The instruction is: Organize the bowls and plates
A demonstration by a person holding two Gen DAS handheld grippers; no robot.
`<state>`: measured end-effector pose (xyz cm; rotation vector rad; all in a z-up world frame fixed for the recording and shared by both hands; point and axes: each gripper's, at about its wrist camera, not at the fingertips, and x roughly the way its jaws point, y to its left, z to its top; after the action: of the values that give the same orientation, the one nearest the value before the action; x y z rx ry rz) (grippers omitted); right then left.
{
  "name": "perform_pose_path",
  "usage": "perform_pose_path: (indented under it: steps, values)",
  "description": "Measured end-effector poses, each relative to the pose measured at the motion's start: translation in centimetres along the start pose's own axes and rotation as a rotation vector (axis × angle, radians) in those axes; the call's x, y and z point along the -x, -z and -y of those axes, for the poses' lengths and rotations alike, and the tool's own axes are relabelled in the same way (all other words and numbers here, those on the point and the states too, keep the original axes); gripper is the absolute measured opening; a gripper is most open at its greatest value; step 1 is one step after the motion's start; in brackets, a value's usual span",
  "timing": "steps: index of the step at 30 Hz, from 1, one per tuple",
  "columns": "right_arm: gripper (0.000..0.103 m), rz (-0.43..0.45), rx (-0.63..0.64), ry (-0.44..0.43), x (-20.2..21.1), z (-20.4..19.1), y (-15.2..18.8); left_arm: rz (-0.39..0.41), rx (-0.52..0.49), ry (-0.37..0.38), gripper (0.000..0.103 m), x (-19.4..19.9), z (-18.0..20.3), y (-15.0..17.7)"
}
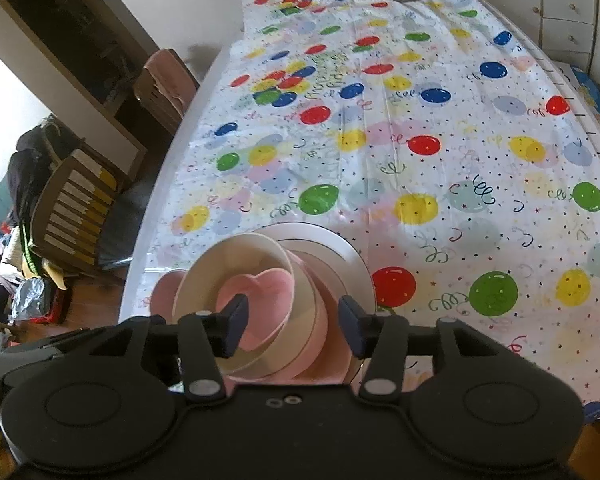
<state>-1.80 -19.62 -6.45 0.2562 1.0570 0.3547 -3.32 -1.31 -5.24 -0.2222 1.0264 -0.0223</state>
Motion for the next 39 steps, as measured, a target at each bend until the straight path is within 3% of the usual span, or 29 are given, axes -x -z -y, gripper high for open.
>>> perform_pose_path:
  steps: [3,6,13,15,23,26,39]
  values:
    - [0.062,0.02,0.036,-0.012,1.1,-0.5,0.5,0.031,-0.003,0.01,0.062,1.3,0.0,0.4]
    - [0.068,0.055,0.076,-0.028,2.5,-0.8,1.1,0.062,-0.008,0.026,0.071,2.6,0.1,1.0]
    - [0.083,0.125,0.132,-0.069,5.4,-0.7,2.7,0.157,-0.057,0.007,0.073,5.8,0.3,2.8]
    - [0.088,0.144,0.148,-0.078,6.1,-0.8,3.3,0.178,-0.057,0.015,0.079,6.6,0.1,3.3]
    - [0.098,0.225,0.219,-0.087,9.0,-1.3,5.2,0.243,-0.067,0.036,0.087,9.4,0.0,5.1]
    - [0.102,0.262,0.256,-0.081,9.9,-1.5,5.9,0.254,-0.063,0.05,0.102,10.1,0.0,5.8]
    - [0.103,0.36,0.295,-0.125,12.7,-1.7,8.6,0.268,-0.035,0.08,0.103,12.1,-0.6,8.4]
